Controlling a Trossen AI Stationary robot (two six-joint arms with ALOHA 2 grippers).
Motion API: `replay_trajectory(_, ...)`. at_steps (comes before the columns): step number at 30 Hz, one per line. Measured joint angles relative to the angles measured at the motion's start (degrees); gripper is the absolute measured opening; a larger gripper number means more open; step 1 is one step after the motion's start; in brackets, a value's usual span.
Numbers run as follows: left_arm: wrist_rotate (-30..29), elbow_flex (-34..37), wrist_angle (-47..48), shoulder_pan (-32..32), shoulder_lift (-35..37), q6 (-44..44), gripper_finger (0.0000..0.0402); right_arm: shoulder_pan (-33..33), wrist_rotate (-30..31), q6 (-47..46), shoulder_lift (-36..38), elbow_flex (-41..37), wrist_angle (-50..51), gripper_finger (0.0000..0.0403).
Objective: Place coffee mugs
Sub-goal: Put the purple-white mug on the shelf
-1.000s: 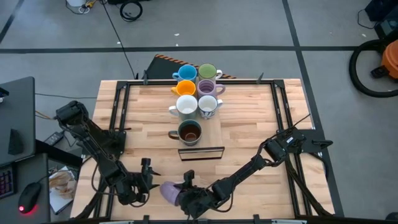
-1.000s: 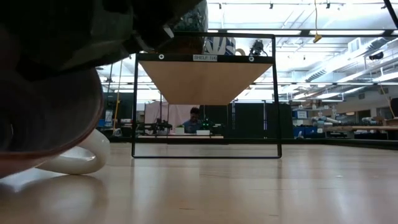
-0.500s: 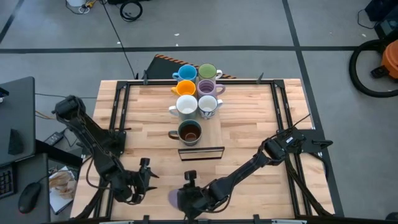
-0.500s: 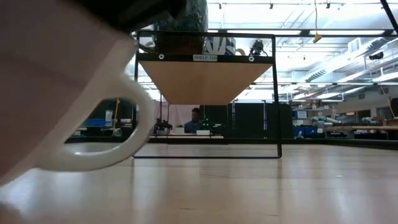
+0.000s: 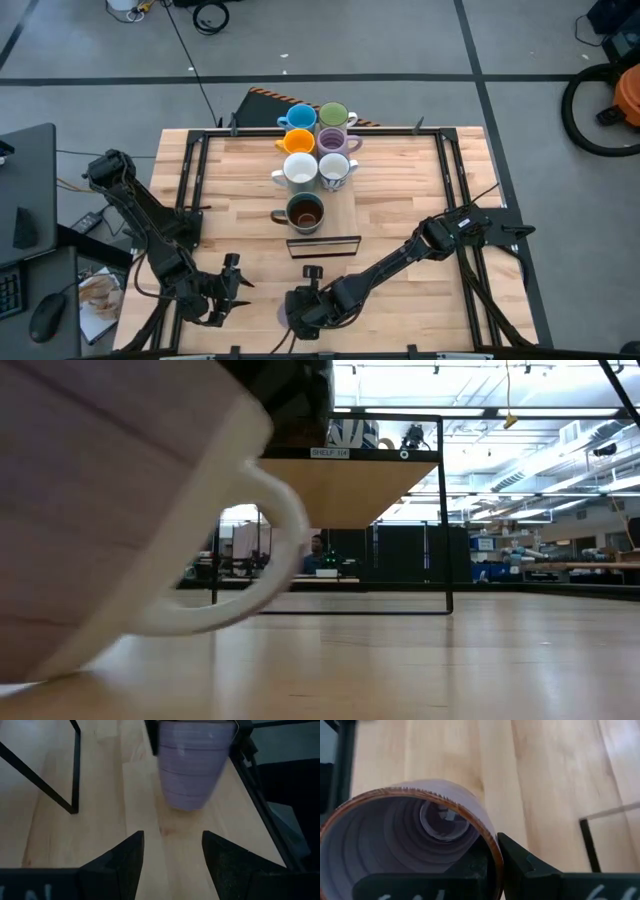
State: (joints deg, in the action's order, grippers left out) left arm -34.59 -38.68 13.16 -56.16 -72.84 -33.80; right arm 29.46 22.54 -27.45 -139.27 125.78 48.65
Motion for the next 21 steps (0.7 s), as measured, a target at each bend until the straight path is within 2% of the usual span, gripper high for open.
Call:
replay_trajectory(11, 3.97, 0.00, 0.43, -0.02, 0.00, -1.99, 0.0208, -0.05, -4.95, -6.28, 2.35, -0.04, 11.60, 0.0032)
replay_trajectory(21, 4.14, 0.00, 0.81, -0.04, 0.00, -4.00, 0.0208, 0.14, -11.59, -7.55, 4.83, -0.07, 24.21, 0.0033)
